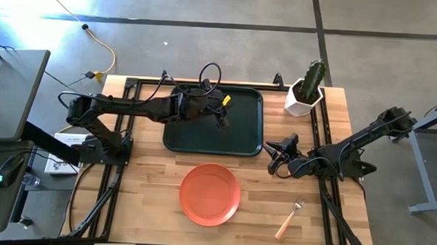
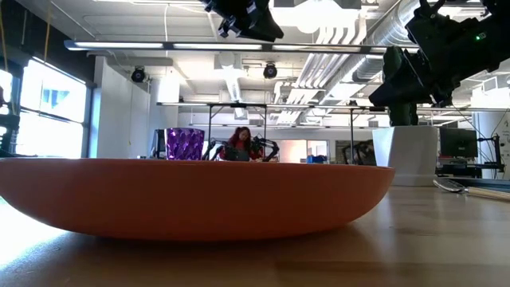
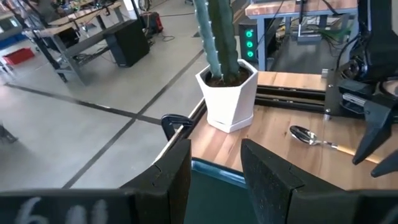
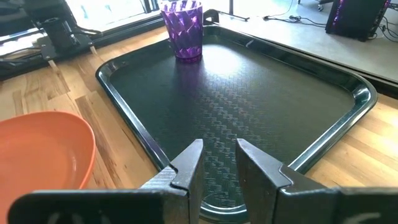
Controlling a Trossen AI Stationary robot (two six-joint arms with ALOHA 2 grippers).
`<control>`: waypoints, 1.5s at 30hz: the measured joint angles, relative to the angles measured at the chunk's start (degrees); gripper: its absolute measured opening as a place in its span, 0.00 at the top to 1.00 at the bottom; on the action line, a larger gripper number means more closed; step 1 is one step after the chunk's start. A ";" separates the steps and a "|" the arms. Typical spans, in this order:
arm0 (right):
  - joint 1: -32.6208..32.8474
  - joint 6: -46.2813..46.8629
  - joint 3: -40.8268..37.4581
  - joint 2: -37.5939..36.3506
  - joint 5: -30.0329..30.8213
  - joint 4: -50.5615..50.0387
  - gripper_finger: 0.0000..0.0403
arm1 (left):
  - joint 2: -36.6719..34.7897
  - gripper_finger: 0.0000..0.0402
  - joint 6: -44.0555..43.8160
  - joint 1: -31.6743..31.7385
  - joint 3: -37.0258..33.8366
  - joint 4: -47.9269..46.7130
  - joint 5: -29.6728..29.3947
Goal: Pick and place plate/cup/fork/spoon on tray
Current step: Put the orange plate into the serving tray
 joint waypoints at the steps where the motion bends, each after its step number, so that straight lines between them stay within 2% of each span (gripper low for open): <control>1: -0.02 0.01 0.00 0.00 0.00 -0.11 0.80 | 0.00 0.68 -0.28 0.00 0.00 -0.06 0.34; 6: 0.00 0.02 0.00 0.00 -0.04 -0.43 0.80 | 0.00 0.68 -2.73 -0.19 0.00 -0.31 4.86; 15: -0.01 0.02 0.00 0.00 -0.42 -0.42 0.80 | 0.00 0.68 -3.13 -0.18 0.00 -0.54 6.27; 17: -0.02 0.02 0.00 0.00 -0.42 -0.42 0.80 | -0.21 0.68 -2.53 -0.11 -0.03 -0.18 11.53; 21: -0.02 0.02 0.00 0.00 -0.42 -0.41 0.80 | -0.61 0.68 -2.05 0.08 0.00 3.02 25.72; 24: -0.01 0.04 0.00 0.00 -0.46 -0.38 0.80 | -0.52 0.68 -2.75 0.06 -0.02 1.77 28.78; 40: -0.02 1.09 0.00 0.00 -0.22 -0.39 0.80 | -0.50 0.68 -12.38 -3.24 -0.04 2.47 29.41; 45: -0.02 1.80 0.00 0.00 -0.60 -0.69 0.80 | -0.50 0.68 -13.89 -3.22 -0.04 -0.78 28.64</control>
